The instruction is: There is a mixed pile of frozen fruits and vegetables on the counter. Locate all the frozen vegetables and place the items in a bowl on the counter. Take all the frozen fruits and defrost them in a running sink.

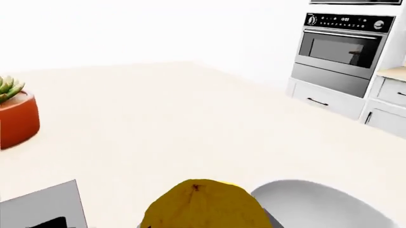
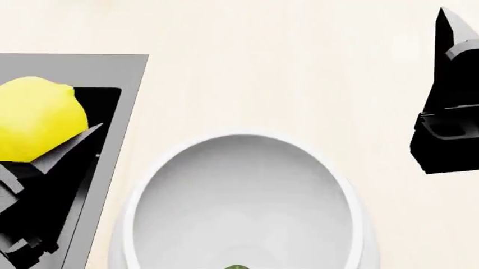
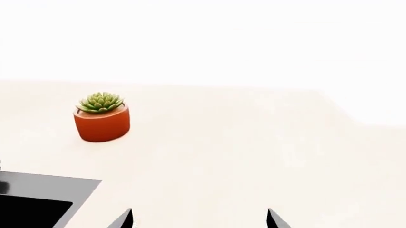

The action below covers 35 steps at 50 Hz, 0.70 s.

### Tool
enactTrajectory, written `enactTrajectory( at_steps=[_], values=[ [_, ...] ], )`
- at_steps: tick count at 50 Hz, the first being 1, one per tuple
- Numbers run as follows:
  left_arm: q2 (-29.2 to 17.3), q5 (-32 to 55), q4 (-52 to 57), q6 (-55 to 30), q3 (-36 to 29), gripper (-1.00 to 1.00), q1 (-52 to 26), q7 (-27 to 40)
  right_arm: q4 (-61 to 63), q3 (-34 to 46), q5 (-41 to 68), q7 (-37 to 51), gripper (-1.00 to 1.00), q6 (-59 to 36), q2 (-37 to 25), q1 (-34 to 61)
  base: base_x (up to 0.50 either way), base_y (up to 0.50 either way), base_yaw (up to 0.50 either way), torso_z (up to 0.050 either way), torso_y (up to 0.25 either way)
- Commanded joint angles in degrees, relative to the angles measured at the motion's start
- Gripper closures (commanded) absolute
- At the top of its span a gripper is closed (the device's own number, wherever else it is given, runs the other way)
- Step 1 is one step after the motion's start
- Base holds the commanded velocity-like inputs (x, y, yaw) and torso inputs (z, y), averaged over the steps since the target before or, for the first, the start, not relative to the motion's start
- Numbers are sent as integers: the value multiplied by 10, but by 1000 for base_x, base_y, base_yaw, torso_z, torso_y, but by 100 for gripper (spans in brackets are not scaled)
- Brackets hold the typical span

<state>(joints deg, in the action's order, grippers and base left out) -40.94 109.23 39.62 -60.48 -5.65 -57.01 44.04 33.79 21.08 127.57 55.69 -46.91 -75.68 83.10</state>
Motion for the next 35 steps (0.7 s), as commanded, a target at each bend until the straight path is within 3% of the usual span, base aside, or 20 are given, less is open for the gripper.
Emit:
enactTrajectory(
  at_steps=[1, 17, 35],
  values=[
    [50, 171, -80, 12, -128, 100, -207, 82, 3, -14, -50, -36, -100, 3, -25, -30, 0, 0, 0, 0, 0],
    [130, 212, -106, -2, -224, 100, -252, 75, -2, -12, -45, -29, -100, -7, -19, -24, 0, 0, 0, 0, 0],
    [192, 88, -196, -91, -279, 100, -268, -11, 24, -28, -64, -72, -100, 54, -79, -107, 0, 0, 0, 0, 0]
  ],
)
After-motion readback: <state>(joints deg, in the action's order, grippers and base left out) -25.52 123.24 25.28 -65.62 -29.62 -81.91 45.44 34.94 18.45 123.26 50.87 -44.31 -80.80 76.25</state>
